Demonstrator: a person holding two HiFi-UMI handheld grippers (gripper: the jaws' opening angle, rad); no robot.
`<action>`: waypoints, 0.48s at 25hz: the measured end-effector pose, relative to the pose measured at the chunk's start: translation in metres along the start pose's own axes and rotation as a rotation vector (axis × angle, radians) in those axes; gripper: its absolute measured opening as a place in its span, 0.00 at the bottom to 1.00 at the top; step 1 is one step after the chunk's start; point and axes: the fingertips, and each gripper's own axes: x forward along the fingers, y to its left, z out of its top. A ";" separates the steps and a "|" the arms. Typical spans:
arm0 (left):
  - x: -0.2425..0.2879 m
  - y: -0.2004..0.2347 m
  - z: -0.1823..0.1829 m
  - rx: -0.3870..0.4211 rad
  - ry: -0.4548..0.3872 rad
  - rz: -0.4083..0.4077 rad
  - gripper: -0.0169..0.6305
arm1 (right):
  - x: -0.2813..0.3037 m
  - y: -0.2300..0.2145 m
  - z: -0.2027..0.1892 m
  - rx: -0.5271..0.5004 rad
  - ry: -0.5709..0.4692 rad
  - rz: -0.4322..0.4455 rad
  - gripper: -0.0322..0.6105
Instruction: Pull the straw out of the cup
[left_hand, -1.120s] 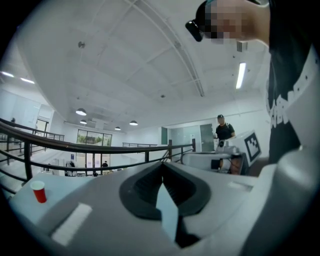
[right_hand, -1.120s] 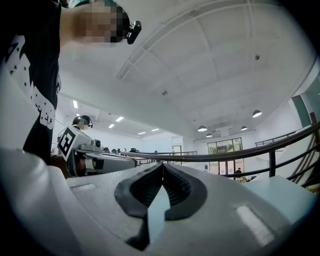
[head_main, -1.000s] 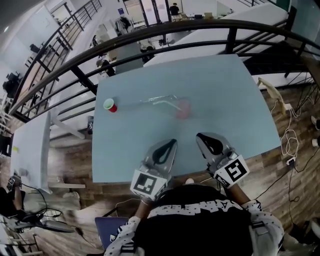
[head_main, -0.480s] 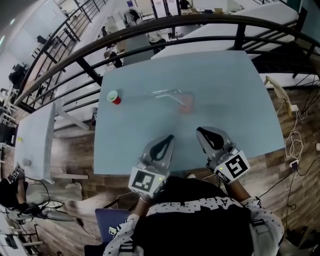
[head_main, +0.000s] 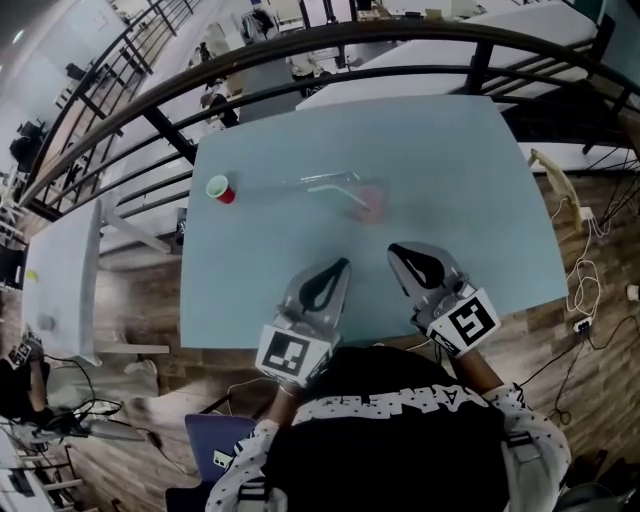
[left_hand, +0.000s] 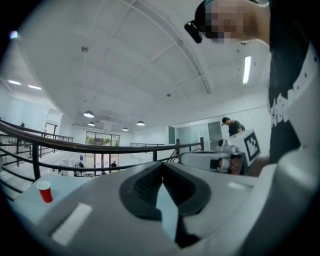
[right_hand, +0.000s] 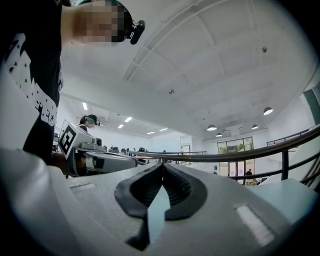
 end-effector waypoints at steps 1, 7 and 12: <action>0.002 0.002 -0.002 -0.006 0.000 0.003 0.01 | 0.003 -0.001 -0.002 0.001 0.002 0.005 0.05; 0.006 0.023 -0.001 -0.006 0.014 0.025 0.01 | 0.024 -0.003 -0.003 0.009 0.017 0.038 0.05; 0.011 0.034 0.003 -0.004 0.014 0.030 0.01 | 0.039 -0.009 -0.007 0.001 0.027 0.052 0.05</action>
